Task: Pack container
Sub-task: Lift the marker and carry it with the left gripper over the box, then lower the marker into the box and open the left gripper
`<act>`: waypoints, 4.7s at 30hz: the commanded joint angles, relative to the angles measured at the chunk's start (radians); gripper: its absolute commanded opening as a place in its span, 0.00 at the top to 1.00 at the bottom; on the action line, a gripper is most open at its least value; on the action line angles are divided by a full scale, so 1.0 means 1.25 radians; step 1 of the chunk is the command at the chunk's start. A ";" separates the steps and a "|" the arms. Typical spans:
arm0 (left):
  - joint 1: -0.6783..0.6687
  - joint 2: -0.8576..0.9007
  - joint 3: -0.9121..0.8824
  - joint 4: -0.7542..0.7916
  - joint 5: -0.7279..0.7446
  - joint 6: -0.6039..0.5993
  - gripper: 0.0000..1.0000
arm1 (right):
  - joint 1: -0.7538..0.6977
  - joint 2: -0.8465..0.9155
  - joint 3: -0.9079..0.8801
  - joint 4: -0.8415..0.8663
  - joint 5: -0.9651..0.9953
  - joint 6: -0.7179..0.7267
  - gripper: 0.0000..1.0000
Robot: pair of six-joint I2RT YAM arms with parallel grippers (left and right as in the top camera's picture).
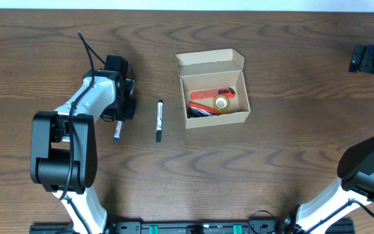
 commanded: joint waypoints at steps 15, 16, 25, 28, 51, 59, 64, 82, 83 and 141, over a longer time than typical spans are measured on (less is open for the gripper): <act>-0.005 0.024 0.203 -0.154 0.153 -0.027 0.94 | -0.003 0.008 -0.002 -0.001 0.000 0.012 0.01; -0.008 0.024 0.245 -0.178 0.176 -0.026 0.94 | -0.003 0.008 -0.002 -0.001 0.000 0.012 0.01; -0.117 0.024 0.656 -0.332 0.227 0.069 0.94 | -0.003 0.008 -0.002 -0.001 0.000 0.012 0.01; -0.158 0.024 0.713 -0.319 0.222 0.081 0.94 | -0.003 0.008 -0.002 -0.001 0.000 0.012 0.01; -0.261 0.092 0.723 -0.258 0.496 0.165 0.94 | -0.003 0.008 -0.002 -0.001 0.000 0.012 0.01; -0.291 0.140 0.738 -0.283 0.474 0.165 0.94 | -0.003 0.008 -0.002 0.000 0.000 0.012 0.01; -0.298 0.171 0.738 -0.319 0.532 0.184 0.94 | -0.003 0.008 -0.002 0.000 0.000 0.012 0.01; -0.298 0.293 0.738 -0.358 0.547 0.201 0.94 | -0.003 0.008 -0.002 -0.001 0.000 0.012 0.01; -0.298 0.297 0.738 -0.358 0.547 0.201 0.94 | -0.003 0.008 -0.002 0.000 0.000 0.012 0.01; -0.298 0.374 0.912 -0.412 0.440 0.197 0.73 | -0.003 0.008 -0.002 -0.001 0.000 0.012 0.01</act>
